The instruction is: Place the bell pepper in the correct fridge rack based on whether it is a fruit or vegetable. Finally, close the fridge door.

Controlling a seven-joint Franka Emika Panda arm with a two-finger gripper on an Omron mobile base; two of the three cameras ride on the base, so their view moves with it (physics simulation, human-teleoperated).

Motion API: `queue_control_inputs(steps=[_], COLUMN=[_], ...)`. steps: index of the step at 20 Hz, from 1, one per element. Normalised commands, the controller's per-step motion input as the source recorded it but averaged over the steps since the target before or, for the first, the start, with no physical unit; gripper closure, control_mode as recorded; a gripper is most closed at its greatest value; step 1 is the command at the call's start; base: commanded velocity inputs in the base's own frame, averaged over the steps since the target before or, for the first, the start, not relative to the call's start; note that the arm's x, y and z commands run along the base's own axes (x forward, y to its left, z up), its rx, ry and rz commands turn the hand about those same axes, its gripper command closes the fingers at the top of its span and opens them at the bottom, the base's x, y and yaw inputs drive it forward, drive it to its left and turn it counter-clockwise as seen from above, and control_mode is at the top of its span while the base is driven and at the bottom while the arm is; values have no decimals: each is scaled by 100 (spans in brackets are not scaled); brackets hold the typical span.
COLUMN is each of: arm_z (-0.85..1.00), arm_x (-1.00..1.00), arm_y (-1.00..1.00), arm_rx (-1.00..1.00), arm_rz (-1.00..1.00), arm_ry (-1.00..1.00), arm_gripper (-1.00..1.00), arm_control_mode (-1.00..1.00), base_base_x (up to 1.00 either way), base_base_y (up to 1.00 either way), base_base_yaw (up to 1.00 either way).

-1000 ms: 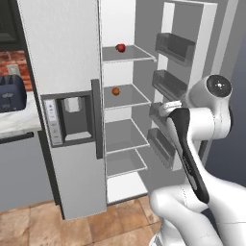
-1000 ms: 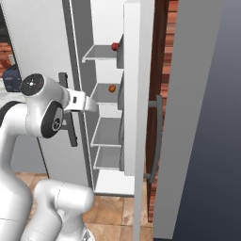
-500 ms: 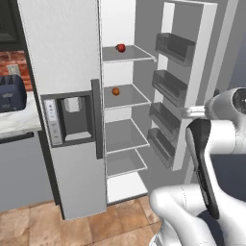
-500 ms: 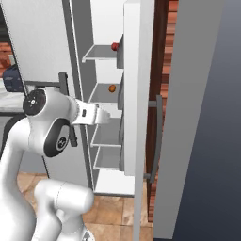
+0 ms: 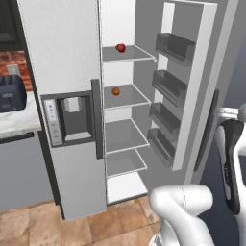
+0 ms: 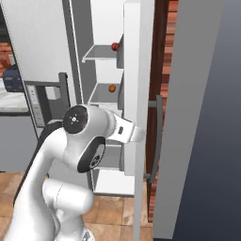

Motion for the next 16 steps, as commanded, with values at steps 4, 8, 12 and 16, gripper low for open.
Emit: queue_control_inputs(steps=[4, 8, 12, 16], arm_z=[0, 0, -4, -4], arm_x=[0, 3, 25, 38], arm_y=[-95, -66, -55, -15], arm_rx=[13, 11, 25, 24], arm_rz=[-2, 0, -2, 0], arm_ry=[0, 0, 0, -2], arm_gripper=[-100, -100, -100, -100], arm_control_mode=[-100, -100, -100, -100], base_base_x=[0, 0, 0, 0], base_base_y=[0, 0, 0, 0], base_base_yaw=[0, 0, 0, 0])
